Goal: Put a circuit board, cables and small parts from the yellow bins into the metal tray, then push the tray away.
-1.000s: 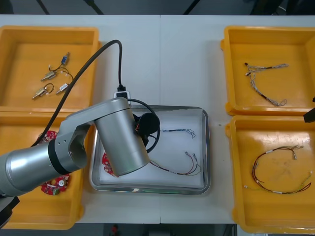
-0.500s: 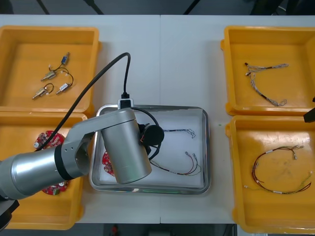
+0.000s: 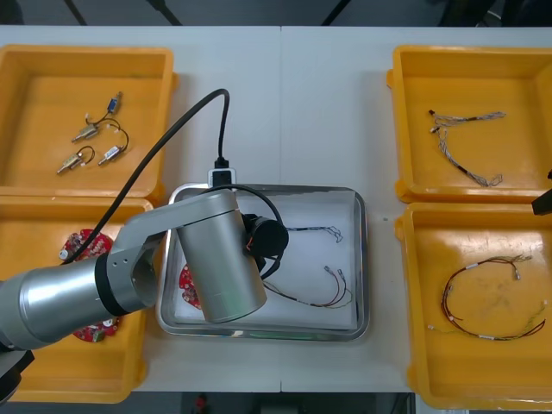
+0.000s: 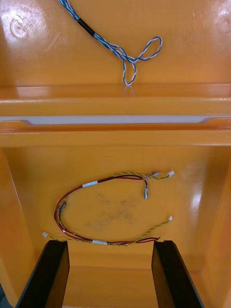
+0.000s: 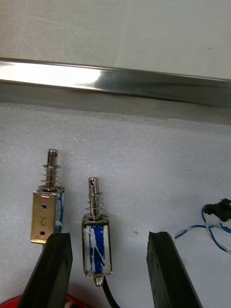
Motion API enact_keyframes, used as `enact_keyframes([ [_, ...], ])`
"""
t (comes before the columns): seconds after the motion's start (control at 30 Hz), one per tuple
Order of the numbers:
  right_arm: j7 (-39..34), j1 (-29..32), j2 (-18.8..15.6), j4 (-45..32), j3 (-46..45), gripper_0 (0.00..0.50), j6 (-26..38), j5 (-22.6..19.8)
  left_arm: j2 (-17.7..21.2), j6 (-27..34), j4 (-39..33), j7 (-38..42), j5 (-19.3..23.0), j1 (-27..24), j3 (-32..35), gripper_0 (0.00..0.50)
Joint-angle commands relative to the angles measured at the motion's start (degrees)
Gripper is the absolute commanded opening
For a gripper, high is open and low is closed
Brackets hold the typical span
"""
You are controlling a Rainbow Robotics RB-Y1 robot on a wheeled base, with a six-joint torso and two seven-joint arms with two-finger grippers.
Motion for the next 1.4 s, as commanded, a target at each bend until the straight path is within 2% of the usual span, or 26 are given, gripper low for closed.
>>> enact_keyframes([
  [0.03, -2.3, 0.5, -2.5, -1.3, -1.7, 0.500, 0.2, -0.4, 1.1, 2.7, -6.9, 0.5, 4.0, -2.8, 2.1, 0.481],
  [0.17, -2.3, 0.5, -2.5, -1.3, -1.7, 0.500, 0.2, -0.4, 3.0, 6.7, -11.8, 0.5, 8.7, -5.4, 3.9, 0.493],
  [0.3, -2.3, 0.5, -2.5, -1.3, -1.7, 0.500, 0.2, -0.4, 7.2, 10.9, -17.1, 0.5, 17.3, -8.2, 7.8, 0.500],
  [0.47, -2.3, 0.5, -2.5, -1.3, -1.7, 0.500, 0.2, -0.4, 16.3, 13.2, -21.8, -0.7, 30.6, -9.7, 15.8, 0.500],
  [0.5, -2.3, 0.5, -2.5, -1.3, -1.7, 0.500, 0.2, -0.4, 17.2, 13.2, -22.2, -1.2, 31.7, -9.7, 16.6, 0.500],
  [0.57, -2.4, 0.4, -2.2, -1.1, -1.2, 0.500, 0.2, -0.1, 21.9, 13.2, -22.7, -3.3, 36.6, -9.7, 19.8, 0.500],
  [0.6, -2.3, 0.4, -2.2, -1.1, -1.2, 0.500, 0.2, -0.1, 22.8, 13.1, -22.7, -3.8, 37.7, -9.7, 20.5, 0.500],
  [0.73, -1.8, -1.4, -3.1, -2.0, 0.9, 0.500, 0.2, 1.4, 30.8, 11.7, -22.0, -7.7, 45.5, -9.5, 25.1, 0.500],
  [0.77, -1.8, -1.4, -3.1, -2.0, 0.9, 0.500, 0.2, 1.4, 30.8, 11.7, -22.0, -7.7, 45.5, -9.5, 25.1, 0.500],
  [0.8, -1.8, -2.4, -3.1, -2.7, 2.7, 0.500, 0.2, 2.3, 33.7, 10.8, -21.4, -9.2, 48.2, -9.1, 26.9, 0.500],
  [0.97, -1.5, -4.9, -3.1, -6.1, 9.3, 0.500, 0.2, 4.6, 39.5, 8.8, -18.4, -14.3, 55.7, -4.7, 35.1, 0.500],
  [1.17, -1.4, -6.9, -1.6, -9.6, 14.3, 0.500, 0.2, 4.1, 44.6, 6.7, -16.0, -20.9, 60.2, 3.2, 44.0, 0.500],
  [1.23, -1.1, -7.4, -0.7, -10.5, 15.3, 0.500, -0.1, 3.2, 45.7, 5.6, -15.2, -23.4, 61.1, 6.8, 47.3, 0.500],
  [1.4, 0.1, -10.2, 1.6, -11.3, 18.6, 0.500, -0.6, -2.0, 47.5, 1.4, -13.3, -28.7, 63.3, 16.9, 56.2, 0.500],
])
